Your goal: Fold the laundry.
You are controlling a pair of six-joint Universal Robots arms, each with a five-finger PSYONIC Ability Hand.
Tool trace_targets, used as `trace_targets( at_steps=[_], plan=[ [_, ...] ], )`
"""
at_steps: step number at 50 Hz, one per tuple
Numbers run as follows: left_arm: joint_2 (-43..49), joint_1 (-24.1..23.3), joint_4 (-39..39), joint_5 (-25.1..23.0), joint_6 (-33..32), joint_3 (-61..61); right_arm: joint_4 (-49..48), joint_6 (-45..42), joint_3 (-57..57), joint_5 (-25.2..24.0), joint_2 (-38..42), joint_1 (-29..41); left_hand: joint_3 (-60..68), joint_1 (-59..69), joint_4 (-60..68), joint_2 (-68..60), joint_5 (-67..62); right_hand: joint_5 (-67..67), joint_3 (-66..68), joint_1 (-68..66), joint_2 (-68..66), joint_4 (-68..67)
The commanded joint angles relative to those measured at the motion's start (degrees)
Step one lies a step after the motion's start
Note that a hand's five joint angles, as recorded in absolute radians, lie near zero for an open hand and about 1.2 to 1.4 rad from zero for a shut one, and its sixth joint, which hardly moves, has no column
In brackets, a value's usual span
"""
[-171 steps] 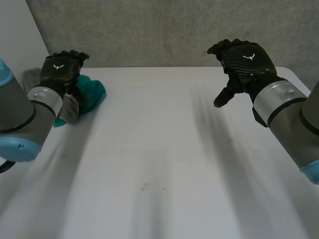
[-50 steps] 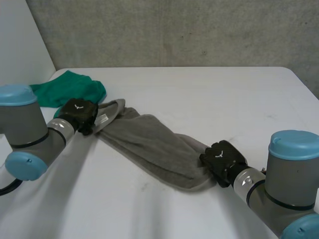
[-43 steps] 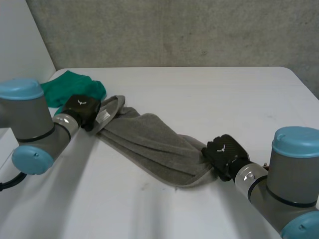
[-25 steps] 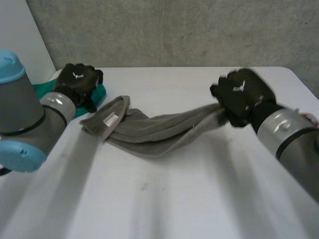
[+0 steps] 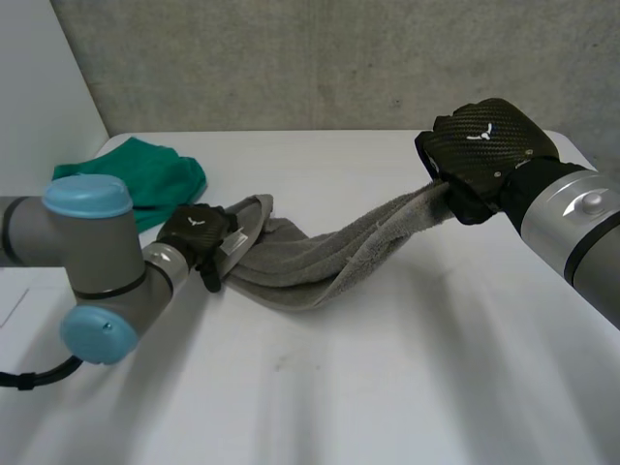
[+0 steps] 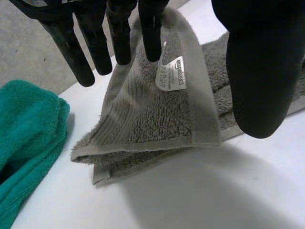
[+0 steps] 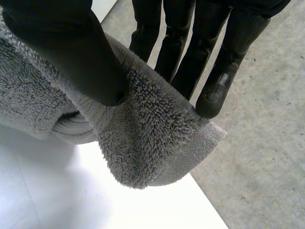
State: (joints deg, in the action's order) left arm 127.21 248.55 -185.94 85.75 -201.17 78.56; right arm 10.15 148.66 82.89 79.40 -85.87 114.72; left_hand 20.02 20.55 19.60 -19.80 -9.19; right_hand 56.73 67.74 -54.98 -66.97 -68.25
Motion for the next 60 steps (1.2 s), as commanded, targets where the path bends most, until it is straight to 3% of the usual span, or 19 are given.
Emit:
trace_targets(
  at_steps=[1, 7, 11, 14, 15, 16, 23, 33, 41, 51, 60],
  plan=[
    [4.6, 0.0, -0.8, 0.0, -3.2, -5.5, 0.0, 0.0, 1.0, 0.1, 0.0, 0.1, 0.8, 0.3, 1.2, -1.0, -1.6, 13.3, 12.3, -25.0, -13.0, -11.7],
    [8.2, 0.0, -1.4, 0.6, -7.4, -8.9, 0.0, 0.0, 1.9, -0.1, 0.0, -0.1, 5.0, 4.4, 5.4, -5.2, -5.8, 13.3, 12.3, -25.0, -13.0, -11.7],
    [10.0, 0.0, -3.8, 2.0, -8.9, -11.2, 0.0, -0.1, 2.5, -0.2, 0.0, -0.2, 21.3, 20.7, 21.7, -21.5, -22.1, 13.3, 12.3, -25.0, -13.0, -11.7],
    [10.8, 0.1, -6.8, 2.2, -9.1, -11.9, 0.0, -0.1, 2.8, -0.3, 0.1, -0.3, 41.6, 41.1, 42.0, -41.8, -42.4, 13.3, 12.3, -25.0, -13.0, -11.7],
    [10.8, 0.2, -8.0, 2.5, -9.1, -12.1, -0.1, -0.2, 2.9, -0.2, 0.2, -0.5, 56.2, 55.6, 56.6, -56.4, -57.0, 13.3, 12.3, -25.0, -13.0, -11.7],
    [10.8, 0.3, -8.6, 2.7, -9.1, -12.2, -0.1, -0.2, 2.9, -0.2, 0.2, -0.6, 59.9, 59.4, 60.4, -60.2, -60.8, 13.3, 12.3, -25.0, -13.0, -11.7],
    [5.6, 0.3, -8.7, 5.8, -8.8, -11.2, -0.4, -1.0, 1.0, -0.1, 0.6, -4.1, 60.0, 59.4, 60.4, -60.2, -60.8, 13.3, 12.3, -25.0, -13.0, -11.7],
    [-21.1, 2.0, -5.8, 7.4, -2.4, -3.9, 2.9, -4.0, -10.9, 0.4, 3.2, -8.7, 60.0, 59.4, 60.4, -60.2, -60.8, 13.3, 12.3, -25.0, -13.0, -11.7],
    [-32.1, 5.1, 0.7, 7.1, 1.7, -1.9, 7.3, -5.5, -16.9, 0.3, 5.3, -11.4, 60.0, 59.4, 60.4, -60.2, -60.8, 13.3, 12.3, -25.0, -13.0, -11.7],
    [-29.4, 5.9, 6.1, 7.1, 5.4, 0.3, 7.3, -8.5, -15.2, -0.2, 10.6, -10.9, 60.0, 59.4, 60.4, -60.2, -60.8, 13.3, 12.3, -25.0, -13.0, -11.7],
    [-16.4, 5.5, 5.9, 6.8, 7.0, -4.0, 3.0, -18.4, -13.5, 0.7, 19.3, -10.1, 60.0, 59.4, 60.4, -60.2, -60.8, 13.3, 12.3, -25.0, -13.0, -11.7]
  ],
)
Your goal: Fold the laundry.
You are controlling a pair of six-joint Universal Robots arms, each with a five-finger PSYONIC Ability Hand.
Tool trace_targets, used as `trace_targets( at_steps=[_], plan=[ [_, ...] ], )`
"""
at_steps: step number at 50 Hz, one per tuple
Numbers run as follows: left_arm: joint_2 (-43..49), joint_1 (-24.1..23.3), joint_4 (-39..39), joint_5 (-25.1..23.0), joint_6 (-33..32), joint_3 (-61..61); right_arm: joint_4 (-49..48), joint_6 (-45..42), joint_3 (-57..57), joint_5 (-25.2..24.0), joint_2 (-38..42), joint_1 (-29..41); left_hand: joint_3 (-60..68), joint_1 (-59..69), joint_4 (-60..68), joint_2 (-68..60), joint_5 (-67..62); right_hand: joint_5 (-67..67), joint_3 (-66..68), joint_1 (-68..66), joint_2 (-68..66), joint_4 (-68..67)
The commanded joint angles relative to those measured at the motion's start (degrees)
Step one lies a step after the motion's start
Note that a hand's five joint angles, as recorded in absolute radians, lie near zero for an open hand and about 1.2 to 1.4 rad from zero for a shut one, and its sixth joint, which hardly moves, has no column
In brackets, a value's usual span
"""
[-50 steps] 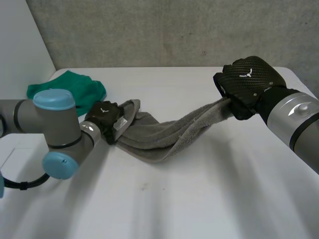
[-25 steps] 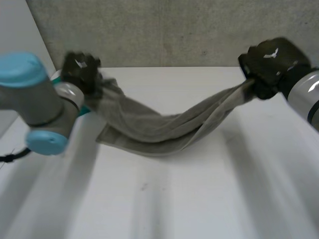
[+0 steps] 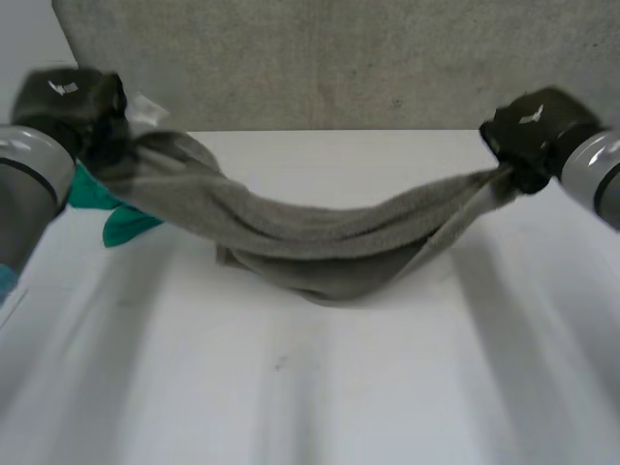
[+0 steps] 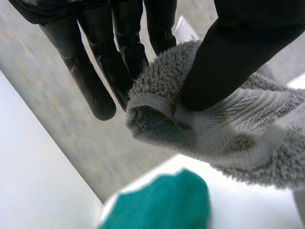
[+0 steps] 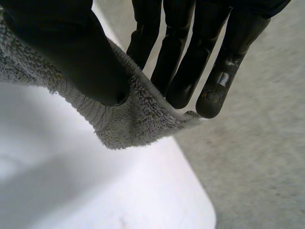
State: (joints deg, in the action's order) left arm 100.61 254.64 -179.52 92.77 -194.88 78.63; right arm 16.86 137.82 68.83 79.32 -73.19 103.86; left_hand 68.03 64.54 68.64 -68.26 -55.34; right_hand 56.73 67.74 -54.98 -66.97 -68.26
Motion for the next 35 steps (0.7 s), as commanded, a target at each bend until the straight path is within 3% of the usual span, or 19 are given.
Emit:
trace_targets(
  at_steps=[1, 9, 17, 24, 35],
  plan=[
    [11.6, -0.8, -0.6, -0.2, 0.8, -5.8, -5.0, -8.1, -0.1, 0.9, 7.6, 0.7, 12.0, 15.5, 11.4, -11.7, -14.7, 13.3, 12.3, -25.0, -13.0, -11.7],
    [17.7, -3.0, -3.1, 0.3, 3.9, -29.0, -26.9, -8.4, -15.5, 10.0, 12.5, 3.7, 12.0, 15.5, 11.4, -11.7, -14.7, 13.3, 12.3, -25.0, -13.0, -11.7],
    [11.9, -3.4, -11.4, 5.2, 6.0, -33.9, -51.2, -8.7, -15.7, 9.9, 9.5, 4.9, 12.0, 15.5, 11.4, -11.7, -14.7, 13.3, 12.3, -25.0, -13.0, -11.7],
    [11.5, -4.3, -10.9, 5.3, 6.1, -25.4, -48.5, -8.4, -10.4, 5.2, 9.1, 4.8, 12.0, 15.5, 11.4, -11.7, -14.7, 13.3, 12.3, -25.0, -13.0, -11.7],
    [14.1, -4.7, -8.4, 5.1, 7.0, -8.2, -33.2, -11.8, 3.3, -3.1, 12.5, 4.5, 12.0, 15.5, 11.4, -11.7, -14.7, 13.3, 12.3, -25.0, -13.0, -11.7]
  ],
)
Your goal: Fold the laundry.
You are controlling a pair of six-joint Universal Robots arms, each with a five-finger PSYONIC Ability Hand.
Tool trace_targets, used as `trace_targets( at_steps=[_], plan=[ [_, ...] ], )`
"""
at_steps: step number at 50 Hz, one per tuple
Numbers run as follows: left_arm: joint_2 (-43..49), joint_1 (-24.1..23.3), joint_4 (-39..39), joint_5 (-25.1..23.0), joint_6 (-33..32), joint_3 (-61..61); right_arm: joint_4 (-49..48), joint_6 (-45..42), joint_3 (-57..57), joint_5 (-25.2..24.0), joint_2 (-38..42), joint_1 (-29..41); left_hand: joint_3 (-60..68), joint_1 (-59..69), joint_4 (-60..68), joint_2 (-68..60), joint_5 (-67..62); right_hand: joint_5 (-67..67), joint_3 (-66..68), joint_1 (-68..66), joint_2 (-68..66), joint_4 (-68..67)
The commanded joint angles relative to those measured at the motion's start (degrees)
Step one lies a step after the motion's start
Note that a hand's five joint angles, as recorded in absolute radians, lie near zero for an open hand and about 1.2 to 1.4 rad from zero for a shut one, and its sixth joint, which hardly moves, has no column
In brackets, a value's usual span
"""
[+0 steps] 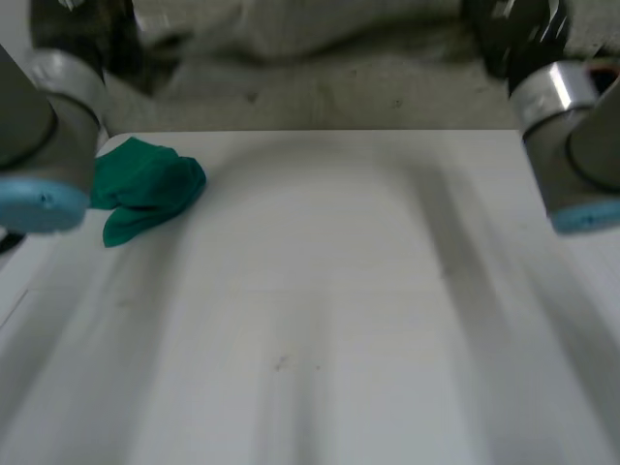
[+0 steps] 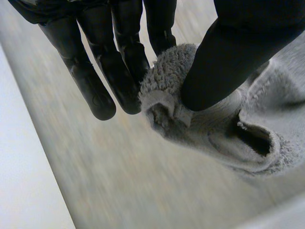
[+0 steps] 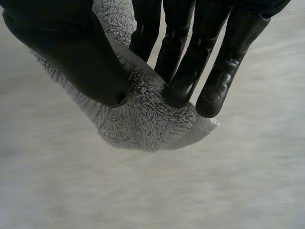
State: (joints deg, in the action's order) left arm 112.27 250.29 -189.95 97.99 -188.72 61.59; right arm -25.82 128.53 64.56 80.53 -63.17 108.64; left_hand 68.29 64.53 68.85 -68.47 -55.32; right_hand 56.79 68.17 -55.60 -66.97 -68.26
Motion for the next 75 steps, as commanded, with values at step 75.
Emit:
trace_targets(
  at_steps=[75],
  plan=[
    [-28.9, -9.2, 12.0, -5.7, 5.8, 25.5, 40.9, 22.8, -37.4, -5.8, 28.2, 12.5, 11.7, 15.5, 11.1, -11.5, -14.7, 13.2, 11.8, -24.4, -13.0, -11.7]
  ],
)
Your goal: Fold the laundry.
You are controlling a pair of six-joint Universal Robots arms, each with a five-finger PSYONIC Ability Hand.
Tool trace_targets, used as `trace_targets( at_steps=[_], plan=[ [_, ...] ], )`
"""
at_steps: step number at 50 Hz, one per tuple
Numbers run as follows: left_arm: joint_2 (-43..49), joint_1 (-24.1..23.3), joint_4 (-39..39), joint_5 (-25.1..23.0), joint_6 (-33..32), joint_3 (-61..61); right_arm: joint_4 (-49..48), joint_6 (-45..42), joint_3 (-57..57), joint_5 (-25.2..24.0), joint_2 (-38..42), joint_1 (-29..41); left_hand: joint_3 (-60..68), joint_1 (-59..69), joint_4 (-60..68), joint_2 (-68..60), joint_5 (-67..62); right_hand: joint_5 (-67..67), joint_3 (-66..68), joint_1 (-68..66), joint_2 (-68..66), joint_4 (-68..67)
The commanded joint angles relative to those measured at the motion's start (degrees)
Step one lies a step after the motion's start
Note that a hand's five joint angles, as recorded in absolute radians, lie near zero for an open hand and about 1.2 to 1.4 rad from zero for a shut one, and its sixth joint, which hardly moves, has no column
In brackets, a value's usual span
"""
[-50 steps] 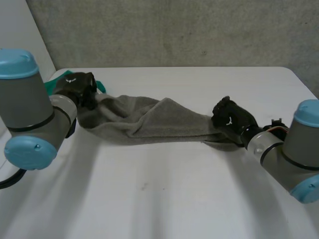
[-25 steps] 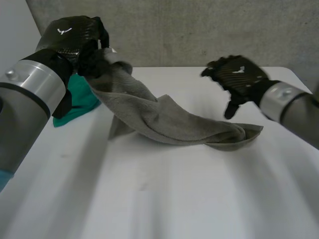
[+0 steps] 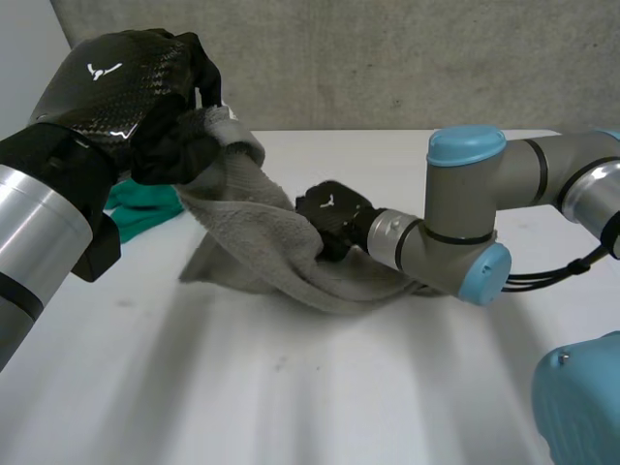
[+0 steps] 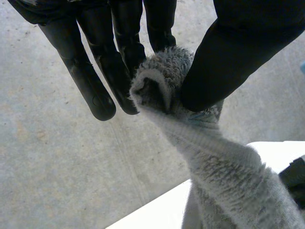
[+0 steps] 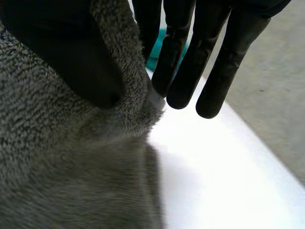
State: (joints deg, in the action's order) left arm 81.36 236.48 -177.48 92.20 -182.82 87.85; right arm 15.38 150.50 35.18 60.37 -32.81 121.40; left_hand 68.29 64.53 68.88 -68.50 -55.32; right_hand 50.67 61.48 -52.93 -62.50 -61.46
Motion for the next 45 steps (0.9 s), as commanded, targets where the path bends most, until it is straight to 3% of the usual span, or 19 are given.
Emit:
trace_targets(
  at_steps=[1, 6, 15, 21, 28, 38, 43, 45],
  plan=[
    [2.8, 5.5, -0.5, 0.2, -0.1, -1.1, -0.4, 0.8, -8.4, 15.5, -3.0, -0.5, 11.7, 15.5, 11.1, -11.5, -14.7, 19.3, 18.5, -27.1, -17.5, -18.5],
    [10.0, 10.1, -1.2, 0.6, 0.8, -6.4, -5.2, 1.0, -7.0, 18.1, -13.0, -1.6, 11.7, 15.5, 11.1, -11.5, -14.7, 19.3, 18.5, -27.1, -17.5, -18.5],
    [17.6, 10.1, -7.4, 6.5, 2.6, -16.8, -19.0, 0.6, 10.9, 21.1, -31.8, -6.2, 11.7, 15.5, 11.1, -11.5, -14.7, 19.3, 18.5, -27.1, -17.5, -18.5],
    [22.6, 9.4, -8.6, 7.9, 3.1, -19.1, -17.1, -1.0, 24.3, 20.5, -40.4, -6.2, 11.7, 15.5, 11.1, -11.5, -14.7, 19.3, 18.5, -27.1, -17.5, -18.5],
    [29.5, 5.4, -8.1, 7.9, 4.5, -16.6, -9.1, -5.7, 37.0, 18.6, -40.5, -5.7, 11.7, 15.5, 11.1, -11.5, -14.7, 19.3, 18.5, -27.1, -17.5, -18.5],
    [32.9, 7.1, -7.4, 8.0, 4.4, -9.3, -0.3, -10.8, 48.8, 19.0, -37.3, -5.8, 11.7, 15.5, 11.1, -11.5, -14.7, 19.3, 18.5, -27.1, -17.5, -18.5],
    [33.1, 7.9, -7.3, 7.6, 3.9, -7.2, -1.7, -8.9, 50.6, 18.2, -37.0, -5.6, 11.7, 15.5, 11.1, -11.5, -14.7, 19.3, 18.5, -27.1, -17.5, -18.5],
    [33.1, 7.9, -7.2, 7.5, 3.9, -6.5, -3.5, -7.6, 50.7, 18.3, -36.6, -5.7, 4.2, 8.0, 3.6, -4.0, -7.2, 19.3, 18.5, -27.1, -17.5, -18.5]
  ],
)
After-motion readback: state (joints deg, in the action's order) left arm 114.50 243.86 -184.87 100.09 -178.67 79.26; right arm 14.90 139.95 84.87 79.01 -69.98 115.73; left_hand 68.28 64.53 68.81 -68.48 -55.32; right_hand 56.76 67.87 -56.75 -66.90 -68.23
